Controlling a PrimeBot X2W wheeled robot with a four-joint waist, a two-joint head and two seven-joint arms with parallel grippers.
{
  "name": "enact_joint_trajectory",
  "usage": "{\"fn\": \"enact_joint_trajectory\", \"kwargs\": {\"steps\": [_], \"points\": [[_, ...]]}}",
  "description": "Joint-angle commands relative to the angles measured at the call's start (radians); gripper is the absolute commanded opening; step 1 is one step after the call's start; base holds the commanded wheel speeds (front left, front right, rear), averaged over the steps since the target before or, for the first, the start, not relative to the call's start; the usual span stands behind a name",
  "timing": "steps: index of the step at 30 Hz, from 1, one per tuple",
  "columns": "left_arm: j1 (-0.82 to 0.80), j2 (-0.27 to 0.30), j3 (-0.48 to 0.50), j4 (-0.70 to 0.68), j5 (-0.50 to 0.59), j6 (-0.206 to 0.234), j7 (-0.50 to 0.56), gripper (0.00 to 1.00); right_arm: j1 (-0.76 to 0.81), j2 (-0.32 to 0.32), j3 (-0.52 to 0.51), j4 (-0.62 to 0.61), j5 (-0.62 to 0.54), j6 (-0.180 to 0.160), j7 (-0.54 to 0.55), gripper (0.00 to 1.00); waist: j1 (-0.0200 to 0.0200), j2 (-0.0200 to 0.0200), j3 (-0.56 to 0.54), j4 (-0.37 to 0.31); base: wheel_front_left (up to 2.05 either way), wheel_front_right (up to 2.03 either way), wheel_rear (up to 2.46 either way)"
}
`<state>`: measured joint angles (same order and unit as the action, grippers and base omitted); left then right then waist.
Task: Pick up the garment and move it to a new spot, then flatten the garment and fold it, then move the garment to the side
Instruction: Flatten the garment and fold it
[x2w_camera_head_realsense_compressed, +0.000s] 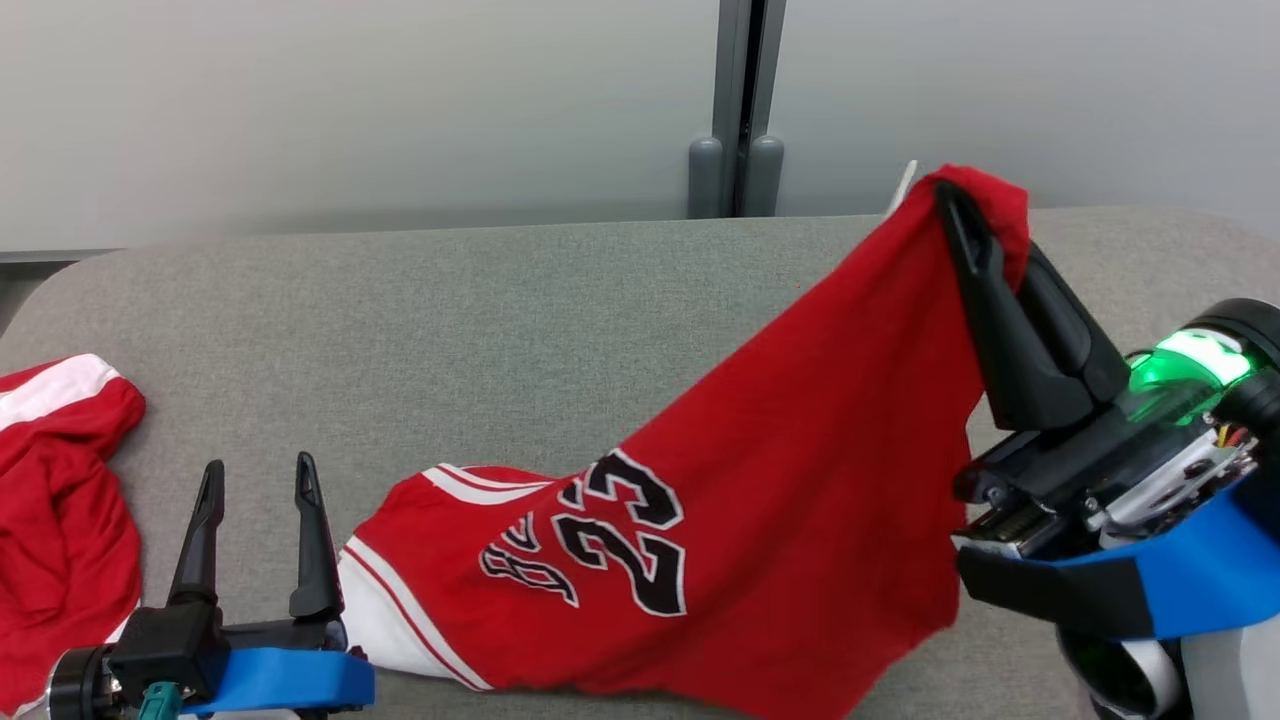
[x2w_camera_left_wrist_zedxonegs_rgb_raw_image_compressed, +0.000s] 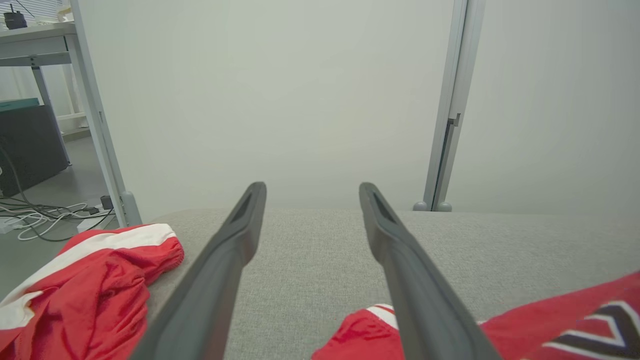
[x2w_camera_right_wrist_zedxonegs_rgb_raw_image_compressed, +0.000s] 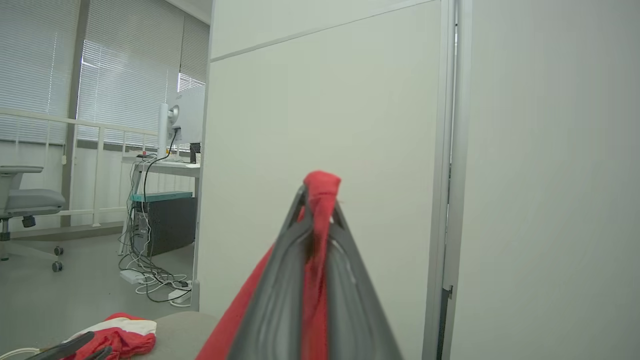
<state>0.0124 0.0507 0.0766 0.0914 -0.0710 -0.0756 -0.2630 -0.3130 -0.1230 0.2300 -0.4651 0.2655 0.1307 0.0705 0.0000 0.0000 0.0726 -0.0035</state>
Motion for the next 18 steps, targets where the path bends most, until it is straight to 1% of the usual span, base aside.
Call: {"fn": "enact_joint_trajectory", "kwargs": {"steps": [1, 6, 10, 14, 15, 18], "points": [[-0.023, 0.000, -0.009, 0.000, -0.004, 0.000, -0.003, 1.00, 0.021, 0.007, -0.028, 0.016, 0.009, 0.000, 0.006, 0.00, 0.0000, 0.0000, 0.009, 0.009, 0.00, 0.00, 0.00], [-0.036, 0.000, -0.014, 0.006, -0.010, 0.003, -0.003, 1.00, 0.033, 0.010, -0.086, 0.083, 0.023, 0.000, -0.011, 0.00, 0.0000, 0.0000, 0.024, 0.026, 0.00, 0.00, 0.00], [-0.043, -0.001, -0.012, 0.008, -0.010, 0.002, -0.003, 1.00, 0.017, -0.002, -0.123, 0.159, 0.026, 0.000, -0.038, 0.00, 0.0000, 0.0000, 0.031, 0.039, 0.00, 0.00, 0.00], [-0.051, -0.001, -0.019, 0.010, -0.015, 0.004, -0.003, 1.00, -0.029, -0.025, -0.161, 0.283, 0.022, 0.000, -0.075, 0.00, 0.0000, 0.0000, 0.041, 0.057, 0.00, 0.00, 0.00], [-0.051, -0.001, -0.019, 0.010, -0.015, 0.004, -0.003, 1.00, -0.029, -0.025, -0.161, 0.283, 0.022, 0.000, -0.075, 0.00, 0.0000, 0.0000, 0.041, 0.057, 0.00, 0.00, 0.00], [-0.062, -0.001, -0.033, 0.012, -0.021, 0.006, -0.003, 1.00, -0.073, -0.051, -0.181, 0.407, 0.014, 0.000, -0.110, 0.00, 0.0000, 0.0000, 0.051, 0.077, 0.00, 0.00, 0.00]]}}
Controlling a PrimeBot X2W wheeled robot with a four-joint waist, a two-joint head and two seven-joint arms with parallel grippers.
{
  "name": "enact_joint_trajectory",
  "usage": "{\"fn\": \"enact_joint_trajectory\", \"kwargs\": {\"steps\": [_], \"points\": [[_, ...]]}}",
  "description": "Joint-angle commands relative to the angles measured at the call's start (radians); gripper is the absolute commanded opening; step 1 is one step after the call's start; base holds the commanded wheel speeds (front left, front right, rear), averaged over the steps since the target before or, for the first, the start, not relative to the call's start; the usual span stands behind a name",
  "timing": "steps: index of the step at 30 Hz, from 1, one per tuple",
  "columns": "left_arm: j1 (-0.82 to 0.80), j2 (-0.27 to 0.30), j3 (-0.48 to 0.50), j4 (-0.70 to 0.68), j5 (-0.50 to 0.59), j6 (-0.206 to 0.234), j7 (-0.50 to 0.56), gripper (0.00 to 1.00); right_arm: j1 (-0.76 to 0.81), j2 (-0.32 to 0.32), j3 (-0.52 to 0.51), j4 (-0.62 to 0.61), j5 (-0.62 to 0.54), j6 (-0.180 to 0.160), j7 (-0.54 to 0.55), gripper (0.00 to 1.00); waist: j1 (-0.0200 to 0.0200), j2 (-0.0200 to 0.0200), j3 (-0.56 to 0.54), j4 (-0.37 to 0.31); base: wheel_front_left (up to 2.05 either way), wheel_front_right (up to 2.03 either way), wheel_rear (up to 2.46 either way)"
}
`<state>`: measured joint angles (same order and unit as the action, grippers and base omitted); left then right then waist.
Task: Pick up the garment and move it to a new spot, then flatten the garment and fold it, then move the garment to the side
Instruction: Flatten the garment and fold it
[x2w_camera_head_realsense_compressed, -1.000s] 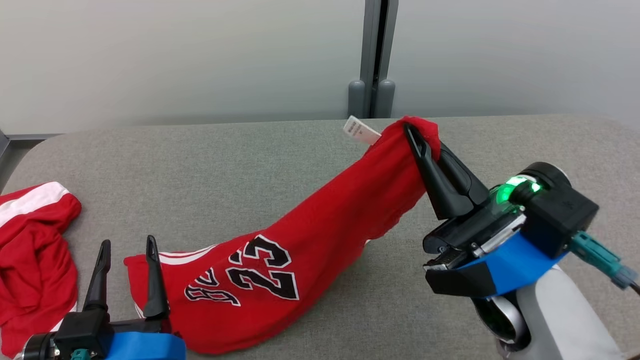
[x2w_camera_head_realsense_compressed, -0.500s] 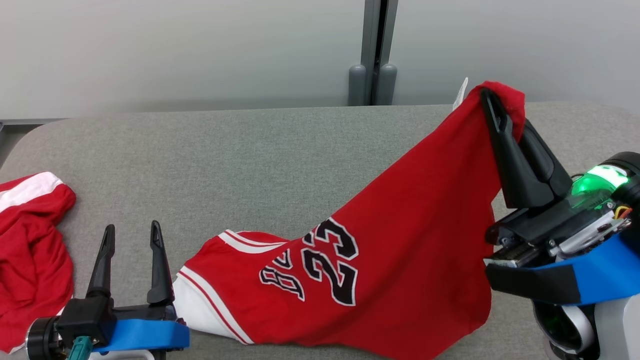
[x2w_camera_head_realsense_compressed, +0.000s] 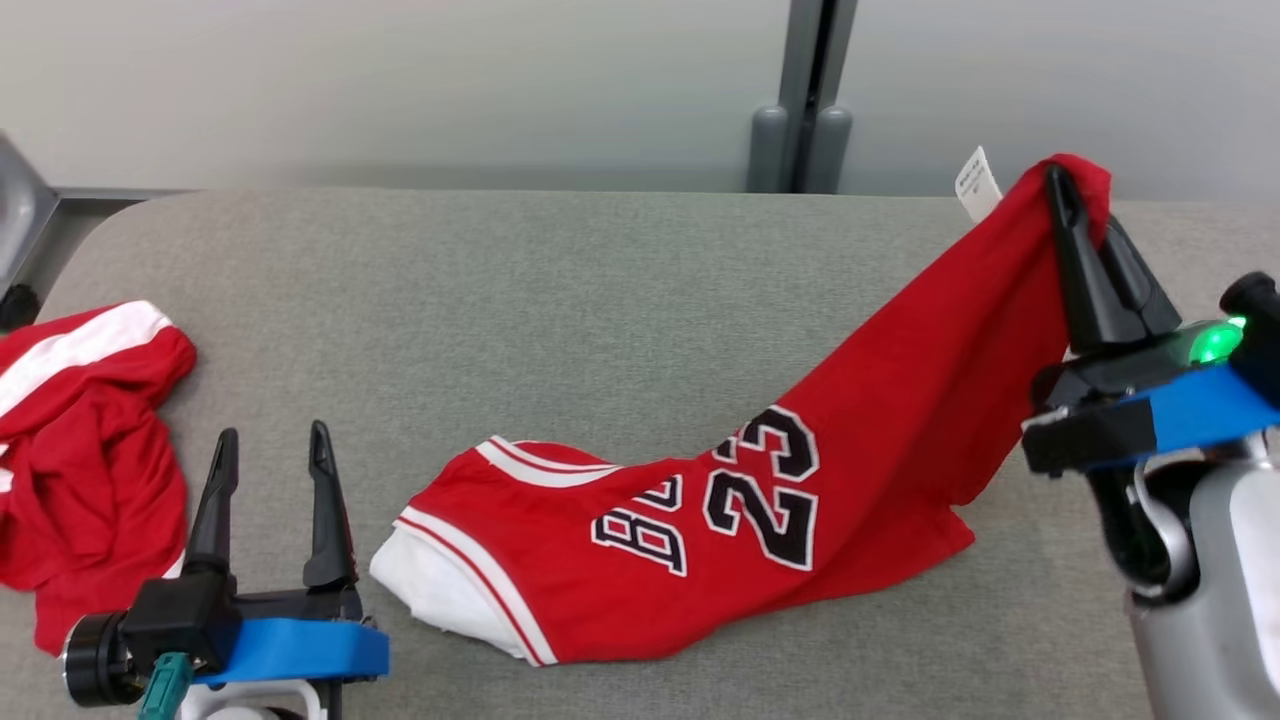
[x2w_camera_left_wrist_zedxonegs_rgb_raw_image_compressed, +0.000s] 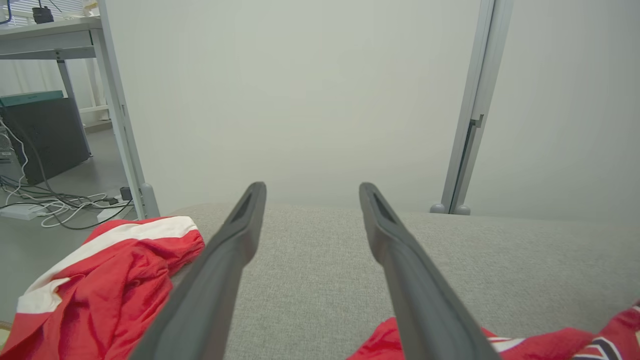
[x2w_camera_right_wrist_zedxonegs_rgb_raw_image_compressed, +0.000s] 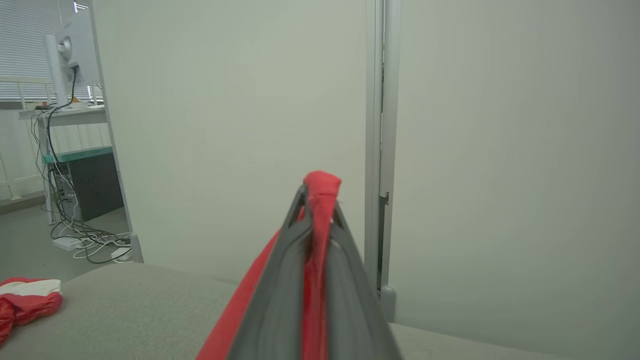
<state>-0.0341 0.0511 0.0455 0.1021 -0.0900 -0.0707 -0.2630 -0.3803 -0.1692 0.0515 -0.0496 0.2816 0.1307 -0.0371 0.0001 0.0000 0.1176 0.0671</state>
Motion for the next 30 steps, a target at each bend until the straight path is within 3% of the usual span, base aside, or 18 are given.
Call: {"fn": "enact_joint_trajectory", "kwargs": {"steps": [1, 10, 27, 29, 30], "points": [[-0.017, -0.001, -0.009, 0.001, -0.007, 0.004, -0.003, 1.00, -0.024, -0.015, -0.007, 0.040, -0.009, 0.000, -0.016, 0.00, -0.0001, 0.0000, 0.010, 0.014, 0.00, 0.00, 0.00], [-0.055, -0.001, -0.054, 0.015, -0.033, 0.013, -0.003, 1.00, -0.231, -0.088, 0.005, 0.465, -0.047, 0.000, -0.121, 0.00, -0.0001, 0.0000, 0.049, 0.105, 0.00, 0.00, 0.00], [-0.122, -0.001, -0.135, 0.021, -0.068, 0.025, -0.003, 1.00, -0.665, -0.122, -0.001, 1.027, -0.183, 0.000, -0.213, 0.00, -0.0001, 0.0000, 0.137, 0.211, 0.00, 0.00, 0.00], [-0.126, -0.001, -0.139, 0.024, -0.068, 0.027, -0.003, 1.00, -0.690, -0.119, -0.009, 1.079, -0.206, 0.000, -0.217, 1.00, -0.0001, 0.0000, 0.142, 0.213, 0.00, 0.00, 0.00], [-0.132, -0.001, -0.141, 0.025, -0.070, 0.028, -0.003, 1.00, -0.707, -0.113, -0.013, 1.124, -0.225, 0.000, -0.220, 1.00, -0.0001, 0.0000, 0.146, 0.210, 0.00, 0.00, 0.00]]}}
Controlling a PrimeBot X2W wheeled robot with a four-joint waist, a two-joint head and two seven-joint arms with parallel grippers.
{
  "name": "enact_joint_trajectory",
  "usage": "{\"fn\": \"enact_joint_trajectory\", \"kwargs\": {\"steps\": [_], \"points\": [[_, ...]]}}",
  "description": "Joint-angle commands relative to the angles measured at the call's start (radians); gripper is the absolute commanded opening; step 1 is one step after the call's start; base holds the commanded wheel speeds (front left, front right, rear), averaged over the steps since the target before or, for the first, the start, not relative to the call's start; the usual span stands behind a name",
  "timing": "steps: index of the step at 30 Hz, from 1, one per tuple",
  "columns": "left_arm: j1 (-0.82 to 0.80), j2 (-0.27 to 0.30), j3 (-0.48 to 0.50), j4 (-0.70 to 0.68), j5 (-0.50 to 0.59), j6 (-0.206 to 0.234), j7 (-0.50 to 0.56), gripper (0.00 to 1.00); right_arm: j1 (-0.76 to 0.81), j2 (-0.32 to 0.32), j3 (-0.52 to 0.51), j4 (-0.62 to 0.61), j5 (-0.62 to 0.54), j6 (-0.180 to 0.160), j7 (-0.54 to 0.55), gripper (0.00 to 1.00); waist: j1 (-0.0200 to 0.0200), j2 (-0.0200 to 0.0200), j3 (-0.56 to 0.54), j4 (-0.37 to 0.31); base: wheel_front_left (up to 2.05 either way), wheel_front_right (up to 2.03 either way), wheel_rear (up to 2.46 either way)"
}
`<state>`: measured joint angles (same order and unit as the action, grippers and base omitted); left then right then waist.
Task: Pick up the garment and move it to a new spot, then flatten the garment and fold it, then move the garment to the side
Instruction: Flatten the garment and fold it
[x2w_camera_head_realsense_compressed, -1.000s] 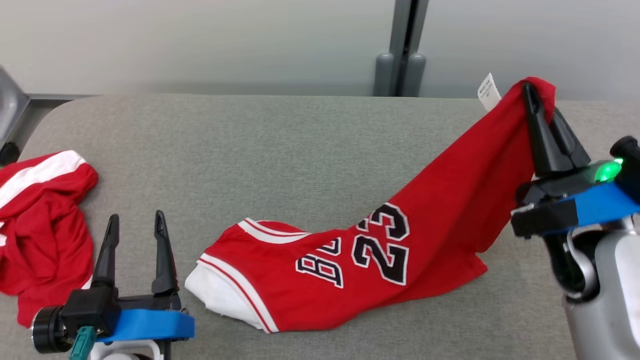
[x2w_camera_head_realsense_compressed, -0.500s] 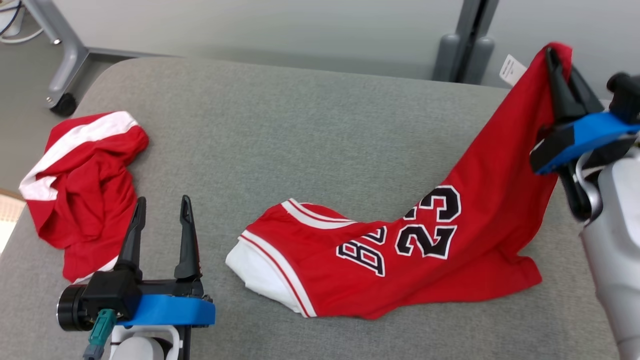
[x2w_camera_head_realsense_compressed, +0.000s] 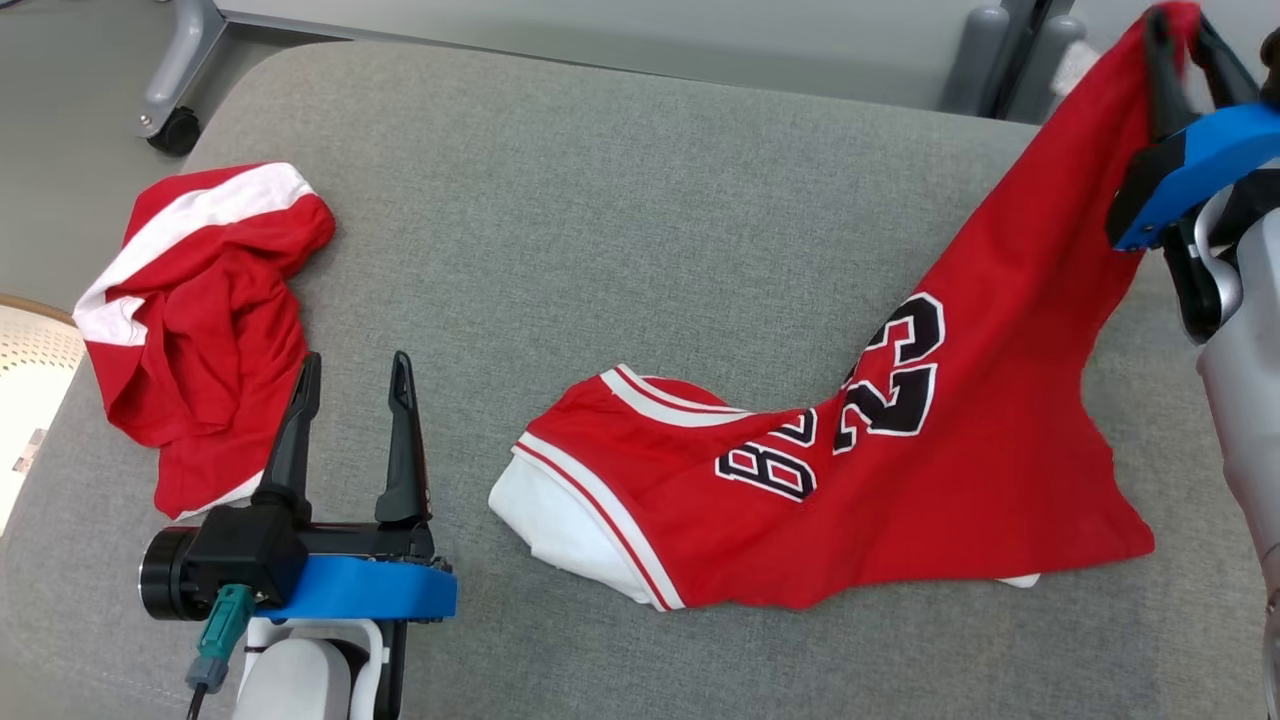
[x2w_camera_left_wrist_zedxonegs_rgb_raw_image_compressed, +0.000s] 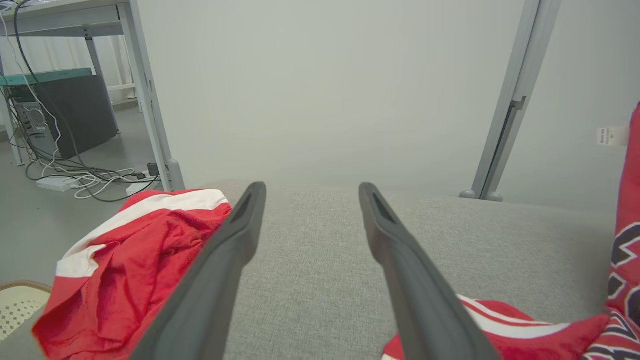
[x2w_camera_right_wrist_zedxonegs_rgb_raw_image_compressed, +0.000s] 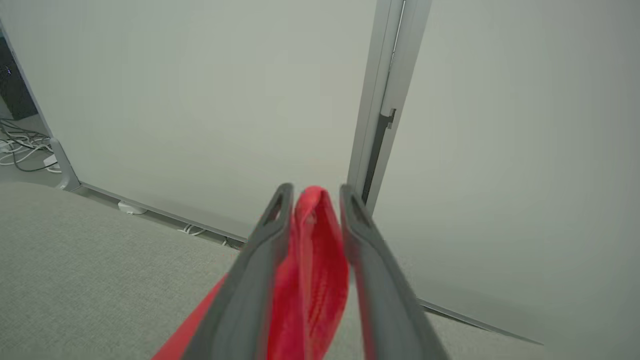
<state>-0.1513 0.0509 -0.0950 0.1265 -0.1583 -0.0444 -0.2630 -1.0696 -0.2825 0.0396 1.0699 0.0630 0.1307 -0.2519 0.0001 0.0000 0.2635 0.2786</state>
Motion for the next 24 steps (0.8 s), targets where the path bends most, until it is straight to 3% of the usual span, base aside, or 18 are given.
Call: {"fn": "enact_joint_trajectory", "kwargs": {"steps": [1, 4, 7, 24], "points": [[-0.018, -0.001, -0.001, 0.002, -0.002, 0.002, -0.003, 1.00, -0.025, 0.003, -0.004, 0.018, -0.009, 0.000, -0.008, 1.00, -0.0001, 0.0000, 0.002, -0.003, 0.00, 0.00, 0.00], [-0.018, -0.001, 0.001, 0.004, 0.003, 0.004, -0.003, 1.00, -0.020, 0.010, -0.001, 0.031, -0.017, 0.000, -0.013, 1.00, -0.0001, 0.0000, -0.004, -0.017, 0.00, 0.00, 0.00], [-0.001, 0.000, 0.014, 0.004, 0.013, 0.004, -0.003, 1.00, 0.027, 0.015, 0.002, -0.035, -0.008, 0.000, -0.014, 1.00, -0.0001, 0.0000, -0.021, -0.043, 0.00, 0.00, 0.00], [0.107, 0.000, 0.133, -0.019, 0.087, -0.031, -0.003, 1.00, 0.541, 0.055, -0.015, -0.544, 0.141, 0.000, -0.012, 1.00, -0.0001, 0.0000, -0.132, -0.217, 0.00, 0.00, 0.00]]}}
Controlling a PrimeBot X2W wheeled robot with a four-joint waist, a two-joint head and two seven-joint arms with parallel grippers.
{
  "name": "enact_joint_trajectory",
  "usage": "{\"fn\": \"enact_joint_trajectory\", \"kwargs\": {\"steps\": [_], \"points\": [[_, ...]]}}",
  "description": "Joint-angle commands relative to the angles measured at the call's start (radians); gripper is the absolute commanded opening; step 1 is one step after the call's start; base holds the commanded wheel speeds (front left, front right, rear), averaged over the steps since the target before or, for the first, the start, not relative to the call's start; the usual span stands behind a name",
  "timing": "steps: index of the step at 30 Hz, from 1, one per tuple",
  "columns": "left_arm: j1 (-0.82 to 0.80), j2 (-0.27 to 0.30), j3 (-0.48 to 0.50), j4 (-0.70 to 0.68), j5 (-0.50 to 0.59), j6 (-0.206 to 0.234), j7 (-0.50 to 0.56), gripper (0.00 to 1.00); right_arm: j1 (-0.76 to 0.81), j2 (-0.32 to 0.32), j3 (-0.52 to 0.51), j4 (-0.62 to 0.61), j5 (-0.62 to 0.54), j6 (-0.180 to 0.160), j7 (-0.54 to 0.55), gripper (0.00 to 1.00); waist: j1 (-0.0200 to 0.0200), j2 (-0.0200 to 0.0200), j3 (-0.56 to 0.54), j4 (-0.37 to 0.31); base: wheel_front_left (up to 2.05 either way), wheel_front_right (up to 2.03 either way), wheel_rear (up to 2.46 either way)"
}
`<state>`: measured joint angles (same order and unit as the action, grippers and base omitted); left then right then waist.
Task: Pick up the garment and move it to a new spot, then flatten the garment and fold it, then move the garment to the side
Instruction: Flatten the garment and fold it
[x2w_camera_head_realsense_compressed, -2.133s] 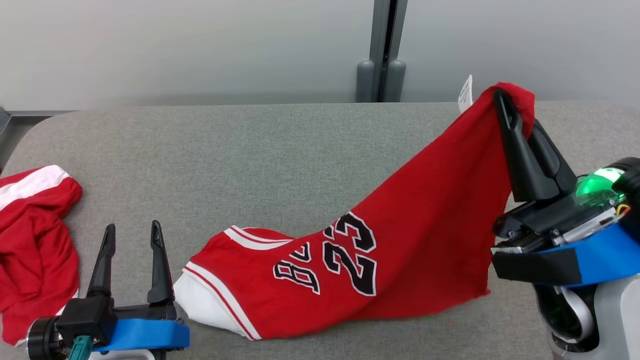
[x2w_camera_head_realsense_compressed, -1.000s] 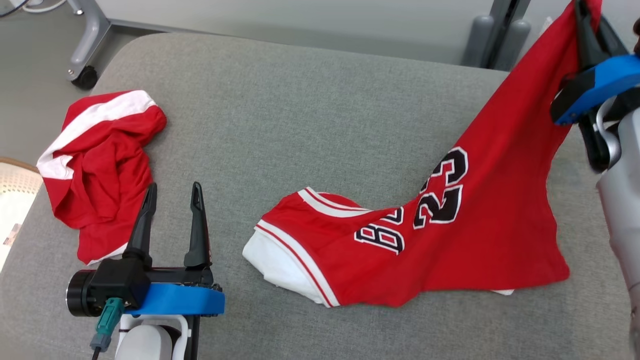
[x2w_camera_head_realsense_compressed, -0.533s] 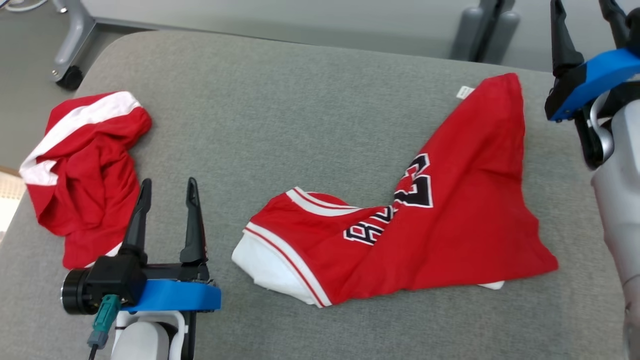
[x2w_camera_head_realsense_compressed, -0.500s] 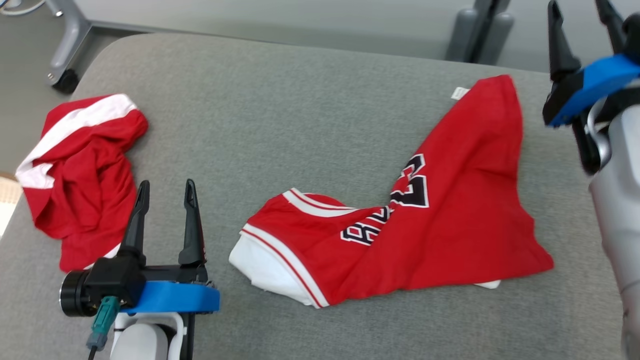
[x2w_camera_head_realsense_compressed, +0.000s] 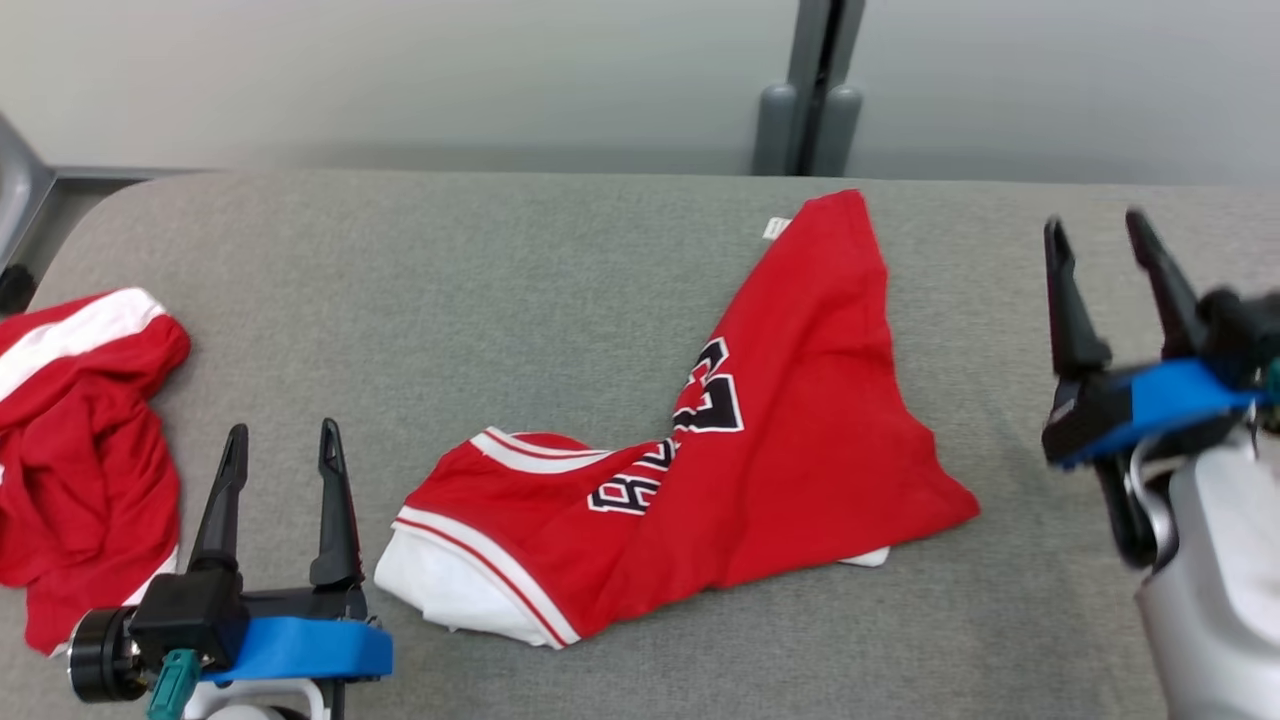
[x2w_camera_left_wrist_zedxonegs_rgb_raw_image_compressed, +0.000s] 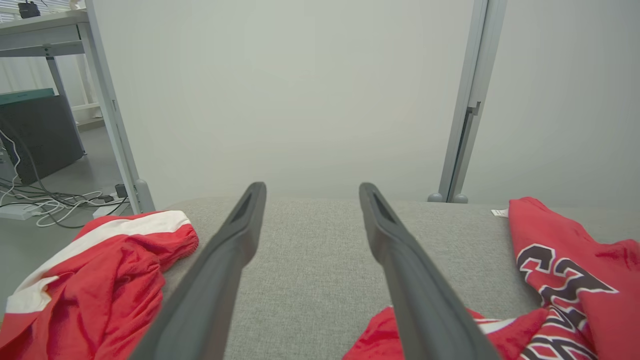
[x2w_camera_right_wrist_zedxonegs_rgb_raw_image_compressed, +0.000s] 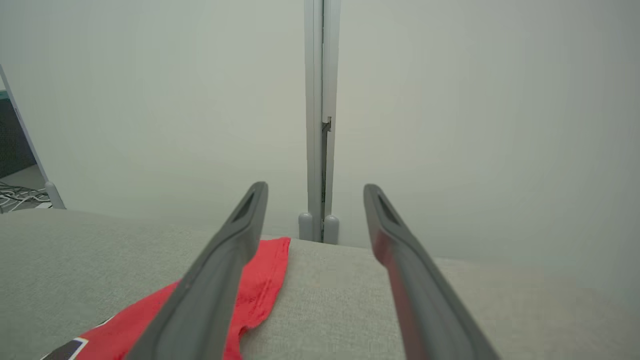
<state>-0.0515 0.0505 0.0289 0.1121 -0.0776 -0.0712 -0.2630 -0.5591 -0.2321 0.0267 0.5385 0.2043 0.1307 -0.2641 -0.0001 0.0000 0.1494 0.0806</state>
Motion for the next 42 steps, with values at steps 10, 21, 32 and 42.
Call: {"fn": "enact_joint_trajectory", "kwargs": {"steps": [10, 21, 32, 42], "points": [[0.025, 0.000, 0.022, -0.013, 0.018, -0.014, -0.003, 1.00, 0.309, 0.057, -0.003, -0.185, -0.033, 0.000, 0.000, 1.00, 0.0001, 0.0000, -0.035, -0.044, 0.00, 0.00, 0.00], [0.001, 0.000, 0.006, -0.007, 0.010, -0.013, -0.003, 1.00, 0.361, 0.070, 0.017, -0.203, -0.047, 0.000, 0.059, 1.00, 0.0001, 0.0000, -0.009, -0.018, 0.00, 0.00, 0.00], [-0.017, 0.000, -0.012, -0.003, -0.006, -0.008, -0.003, 1.00, 0.322, 0.084, 0.022, 0.015, -0.056, 0.000, 0.045, 1.00, 0.0001, 0.0000, 0.021, 0.033, 0.00, 0.00, 0.00], [-0.036, 0.000, -0.020, 0.003, -0.009, -0.003, -0.003, 1.00, 0.265, 0.106, 0.049, 0.199, -0.056, 0.000, 0.020, 0.16, 0.0001, 0.0000, 0.036, 0.043, 0.00, 0.00, 0.00]]}}
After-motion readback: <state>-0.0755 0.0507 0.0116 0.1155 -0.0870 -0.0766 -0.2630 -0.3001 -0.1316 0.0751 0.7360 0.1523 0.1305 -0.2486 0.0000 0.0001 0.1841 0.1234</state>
